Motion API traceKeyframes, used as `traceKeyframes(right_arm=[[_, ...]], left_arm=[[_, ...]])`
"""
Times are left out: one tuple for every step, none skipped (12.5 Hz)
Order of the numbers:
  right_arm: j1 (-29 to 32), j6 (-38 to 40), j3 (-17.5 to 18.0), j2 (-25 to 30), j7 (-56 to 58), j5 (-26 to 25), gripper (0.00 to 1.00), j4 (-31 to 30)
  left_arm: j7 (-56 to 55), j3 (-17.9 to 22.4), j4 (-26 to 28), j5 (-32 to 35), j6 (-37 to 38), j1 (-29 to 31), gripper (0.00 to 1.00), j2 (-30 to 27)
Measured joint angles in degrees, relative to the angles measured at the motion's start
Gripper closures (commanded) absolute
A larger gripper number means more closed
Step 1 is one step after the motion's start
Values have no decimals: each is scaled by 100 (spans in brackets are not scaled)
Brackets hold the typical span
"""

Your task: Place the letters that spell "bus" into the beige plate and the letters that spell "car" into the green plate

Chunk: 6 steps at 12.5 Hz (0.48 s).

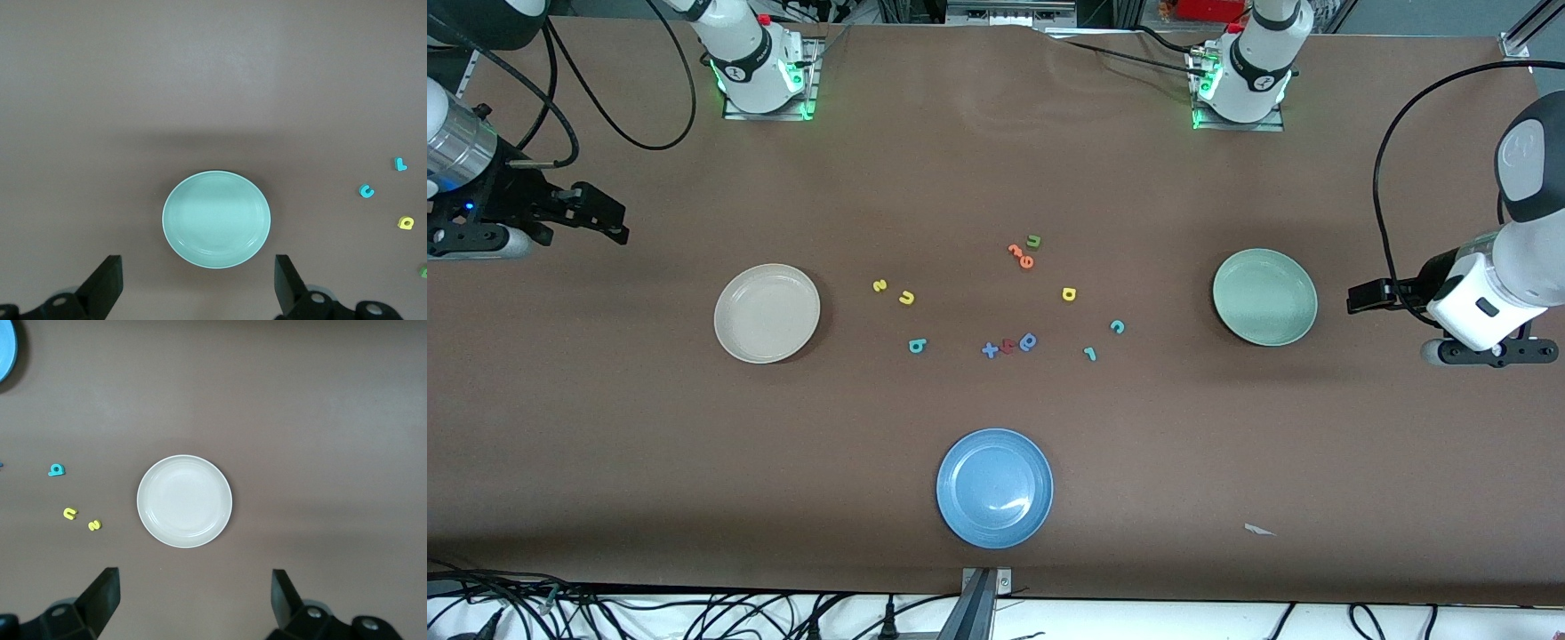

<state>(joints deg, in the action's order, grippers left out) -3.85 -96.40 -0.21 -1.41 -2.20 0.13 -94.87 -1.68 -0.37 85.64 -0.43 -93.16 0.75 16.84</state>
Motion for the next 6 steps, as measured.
traceKeyframes(right_arm=[[0, 0, 1, 0, 0, 0, 0, -37], [0, 0, 1, 0, 0, 0, 0, -66], [0, 0, 0, 0, 0, 0, 0, -91], [0, 0, 0, 0, 0, 0, 0, -120], [0, 0, 1, 0, 0, -1, 0, -140], [0, 0, 5, 0, 0, -1, 0, -145]], left_arm=[[0, 0, 1, 0, 5, 0, 0, 0], [0, 0, 1, 0, 9, 0, 0, 0], [0, 0, 1, 0, 14, 0, 0, 0], [0, 0, 2, 0, 16, 0, 0, 0], [0, 0, 2, 0, 17, 0, 0, 0], [0, 0, 3, 0, 17, 0, 0, 0]])
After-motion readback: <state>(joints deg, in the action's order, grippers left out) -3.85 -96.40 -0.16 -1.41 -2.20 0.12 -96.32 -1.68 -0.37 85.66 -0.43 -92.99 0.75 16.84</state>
